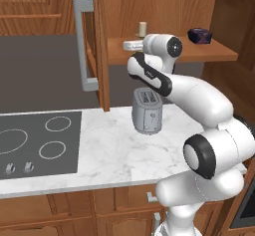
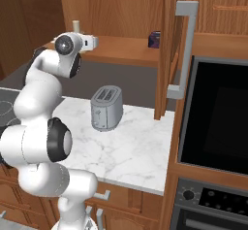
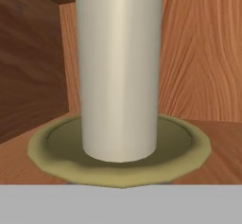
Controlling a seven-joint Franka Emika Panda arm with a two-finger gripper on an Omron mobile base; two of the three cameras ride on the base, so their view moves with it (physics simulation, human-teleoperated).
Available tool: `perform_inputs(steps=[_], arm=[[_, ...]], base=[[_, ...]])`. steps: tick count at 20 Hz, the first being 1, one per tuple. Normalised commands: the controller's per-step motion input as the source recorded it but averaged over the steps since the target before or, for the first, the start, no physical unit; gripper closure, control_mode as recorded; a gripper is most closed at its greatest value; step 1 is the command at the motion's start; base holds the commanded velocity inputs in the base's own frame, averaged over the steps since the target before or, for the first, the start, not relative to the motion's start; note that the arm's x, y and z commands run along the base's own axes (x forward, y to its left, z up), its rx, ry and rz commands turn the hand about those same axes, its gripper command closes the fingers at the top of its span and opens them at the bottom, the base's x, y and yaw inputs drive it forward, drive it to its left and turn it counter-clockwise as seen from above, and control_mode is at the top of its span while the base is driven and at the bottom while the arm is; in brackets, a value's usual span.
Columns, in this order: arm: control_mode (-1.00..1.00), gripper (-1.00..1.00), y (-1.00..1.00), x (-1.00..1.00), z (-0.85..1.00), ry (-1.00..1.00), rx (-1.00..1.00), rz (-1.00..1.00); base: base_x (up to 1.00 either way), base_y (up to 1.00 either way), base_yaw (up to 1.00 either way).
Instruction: Pick the candle and candle from the dining table and place them in the open cabinet. Close the cabinet after placing the objects.
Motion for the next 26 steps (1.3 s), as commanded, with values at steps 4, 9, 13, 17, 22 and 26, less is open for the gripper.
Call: perform_inputs(steps=[4, 9, 13, 17, 22, 26], arm=[[-1.0, 1.0, 0.02, 0.38, -0.05, 0.0, 0.0, 0.0], [-1.0, 1.0, 0.01, 0.35, -0.17, 0.02, 0.0, 0.0], [-1.0, 1.0, 0.0, 0.29, -0.22, 0.01, 0.0, 0.0], [-1.0, 1.0, 0.01, 0.21, -0.25, 0.0, 0.0, 0.0], [-1.0, 1.0, 0.03, 0.02, -0.4, 0.0, 0.0, 0.0], [-1.0, 1.0, 0.01, 0.0, -0.46, 0.0, 0.0, 0.0]], base=[[0.0, 0.0, 0.0], [0.0, 0.0, 0.0], [0.0, 0.0, 0.0], [0.0, 0.0, 0.0], [0.0, 0.0, 0.0], [0.0, 0.0, 0.0]])
